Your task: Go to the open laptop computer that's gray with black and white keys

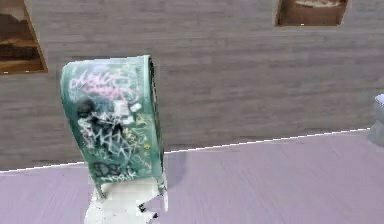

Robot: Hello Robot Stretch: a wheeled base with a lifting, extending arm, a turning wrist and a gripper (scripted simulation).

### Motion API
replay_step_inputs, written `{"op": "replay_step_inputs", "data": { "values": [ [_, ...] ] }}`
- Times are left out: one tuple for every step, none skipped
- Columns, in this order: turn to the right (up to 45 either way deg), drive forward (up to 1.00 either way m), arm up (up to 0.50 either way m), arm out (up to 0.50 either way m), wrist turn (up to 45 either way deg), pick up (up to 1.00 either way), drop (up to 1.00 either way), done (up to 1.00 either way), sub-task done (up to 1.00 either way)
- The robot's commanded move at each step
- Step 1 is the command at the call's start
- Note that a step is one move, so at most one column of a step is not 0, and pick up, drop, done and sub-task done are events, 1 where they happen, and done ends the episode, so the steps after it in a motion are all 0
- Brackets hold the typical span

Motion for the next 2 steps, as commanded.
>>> {"op": "replay_step_inputs", "data": {
  "values": [
    [6.0, 0.0, 0.0, 0.0, 0.0, 0.0, 0.0, 0.0, 0.0],
    [0.0, 0.35, 0.0, 0.0, 0.0, 0.0, 0.0, 0.0, 0.0]
  ]
}}
